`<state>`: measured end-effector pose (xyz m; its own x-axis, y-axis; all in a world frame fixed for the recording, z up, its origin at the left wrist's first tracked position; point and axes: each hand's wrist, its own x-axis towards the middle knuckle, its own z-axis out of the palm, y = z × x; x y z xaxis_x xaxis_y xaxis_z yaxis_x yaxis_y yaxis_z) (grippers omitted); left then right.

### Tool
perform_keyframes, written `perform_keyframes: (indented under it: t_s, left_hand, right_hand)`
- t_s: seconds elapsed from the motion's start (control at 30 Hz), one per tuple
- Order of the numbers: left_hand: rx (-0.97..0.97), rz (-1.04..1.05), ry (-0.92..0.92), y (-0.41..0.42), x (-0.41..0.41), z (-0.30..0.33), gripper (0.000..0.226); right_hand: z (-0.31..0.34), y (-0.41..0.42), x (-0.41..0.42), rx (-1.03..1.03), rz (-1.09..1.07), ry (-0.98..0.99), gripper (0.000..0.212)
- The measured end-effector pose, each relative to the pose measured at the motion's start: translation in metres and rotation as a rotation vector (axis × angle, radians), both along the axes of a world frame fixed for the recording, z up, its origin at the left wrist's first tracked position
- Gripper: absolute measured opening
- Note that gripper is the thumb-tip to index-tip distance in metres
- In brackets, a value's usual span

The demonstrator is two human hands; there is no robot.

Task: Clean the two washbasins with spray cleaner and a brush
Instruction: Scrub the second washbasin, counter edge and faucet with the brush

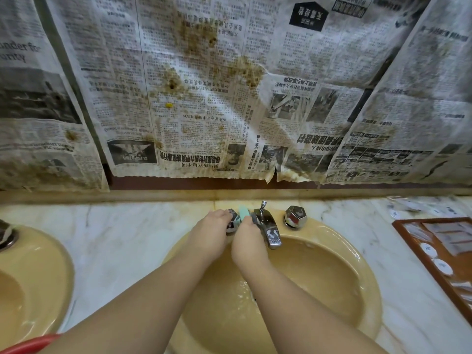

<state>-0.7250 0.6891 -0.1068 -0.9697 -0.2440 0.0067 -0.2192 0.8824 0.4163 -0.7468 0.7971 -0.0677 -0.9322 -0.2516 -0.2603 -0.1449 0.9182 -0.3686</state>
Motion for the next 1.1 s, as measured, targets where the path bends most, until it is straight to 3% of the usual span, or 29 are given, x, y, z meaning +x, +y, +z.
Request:
perform_keyframes:
  t_s: [0.13,0.33,0.53,0.73,0.93,1.1]
  left_hand:
    - [-0.003,0.009,0.008,-0.002,0.001,-0.002,0.058]
    - [0.017,0.019,0.014,-0.003,0.001,-0.001,0.061]
    - [0.022,0.012,0.038,-0.003,0.001,-0.003,0.060]
    - [0.012,-0.008,0.059,-0.003,0.006,0.001,0.065]
    - [0.012,-0.019,0.067,-0.001,0.007,0.002,0.064]
    - [0.010,-0.031,0.012,-0.001,0.007,0.007,0.060]
  right_hand:
    - [-0.010,0.013,0.018,-0.056,-0.068,-0.048,0.053]
    - [-0.007,0.005,-0.009,-0.098,-0.064,0.005,0.047]
    - [-0.021,0.009,0.014,-0.180,-0.182,-0.033,0.039]
    - [-0.019,-0.001,-0.006,-0.186,-0.173,-0.024,0.042]
    - [-0.037,0.018,0.025,-0.391,-0.273,-0.016,0.008]
    - [-0.040,0.005,0.005,-0.398,-0.266,-0.021,0.024]
